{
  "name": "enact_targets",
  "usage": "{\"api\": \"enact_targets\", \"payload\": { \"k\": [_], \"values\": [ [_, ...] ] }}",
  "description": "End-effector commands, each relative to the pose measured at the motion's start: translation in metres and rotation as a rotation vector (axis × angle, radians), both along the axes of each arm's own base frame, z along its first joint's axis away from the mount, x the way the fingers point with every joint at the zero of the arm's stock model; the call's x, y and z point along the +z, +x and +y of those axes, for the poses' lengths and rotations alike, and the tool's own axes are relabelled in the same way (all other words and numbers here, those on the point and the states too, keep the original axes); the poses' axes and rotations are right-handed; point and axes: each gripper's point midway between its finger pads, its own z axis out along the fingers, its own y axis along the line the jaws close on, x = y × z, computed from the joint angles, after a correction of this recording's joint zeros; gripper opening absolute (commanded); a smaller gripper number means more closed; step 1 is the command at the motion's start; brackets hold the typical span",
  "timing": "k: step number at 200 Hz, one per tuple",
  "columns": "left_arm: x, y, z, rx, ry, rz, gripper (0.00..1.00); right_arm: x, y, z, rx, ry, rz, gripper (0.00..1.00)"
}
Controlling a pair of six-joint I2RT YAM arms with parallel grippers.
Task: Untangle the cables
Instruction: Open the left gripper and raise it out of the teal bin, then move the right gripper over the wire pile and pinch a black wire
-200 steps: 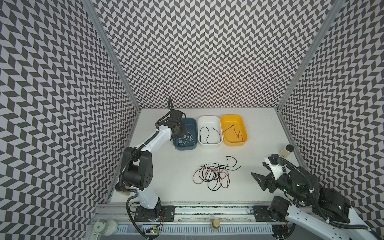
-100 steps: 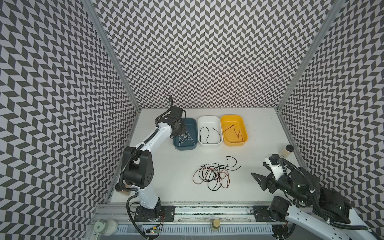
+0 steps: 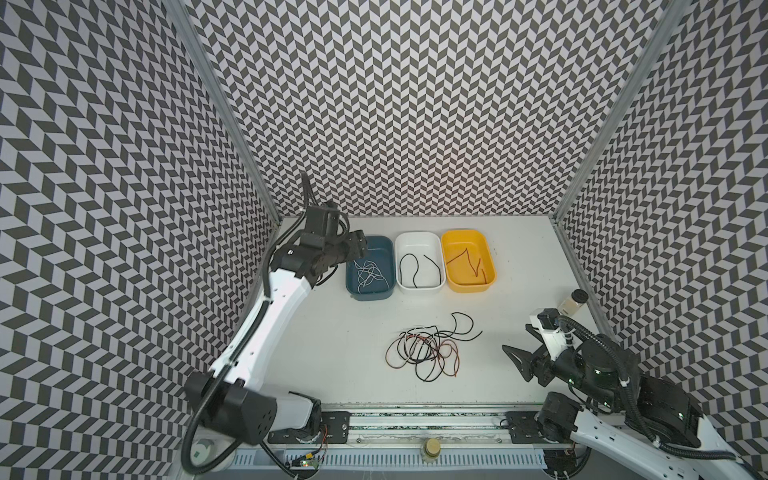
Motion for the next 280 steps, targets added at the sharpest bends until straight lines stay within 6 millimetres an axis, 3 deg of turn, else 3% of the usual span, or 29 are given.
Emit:
{"api": "enact_targets", "payload": {
  "k": [1,13,53,76,119,141,164,225,251,280],
  "values": [
    [-0.026,-0.032,-0.001,-0.044,-0.006,0.068,0.88,0.001,0.006,0.007,0.005,-0.012,0.002,0.82],
    [-0.037,-0.054,0.004,-0.047,0.012,0.088,1.00,-0.004,0.008,0.014,0.021,-0.044,0.043,0.82],
    [-0.066,-0.113,0.039,0.048,0.114,0.090,1.00,-0.020,0.021,0.042,0.018,-0.109,0.234,0.78],
    [-0.073,-0.130,0.053,0.108,0.120,0.051,1.00,-0.037,0.029,0.071,0.039,-0.091,0.329,0.78],
    [-0.104,-0.134,0.061,0.209,0.052,0.065,1.00,-0.079,0.044,0.118,0.081,-0.114,0.444,0.78],
    [-0.106,-0.135,0.054,0.190,0.064,0.062,1.00,-0.094,0.051,0.135,0.098,-0.120,0.480,0.77],
    [-0.110,-0.134,0.049,0.166,0.068,0.071,1.00,-0.111,0.058,0.143,0.081,-0.133,0.505,0.76],
    [-0.110,-0.135,0.047,0.151,0.066,0.076,1.00,-0.157,0.073,0.150,0.023,-0.223,0.567,0.60],
    [-0.110,-0.135,0.044,0.135,0.059,0.077,1.00,-0.168,0.075,0.159,0.044,-0.235,0.586,0.52],
    [-0.111,-0.135,0.043,0.131,0.063,0.083,1.00,-0.177,0.081,0.157,0.014,-0.255,0.579,0.49]
  ]
}}
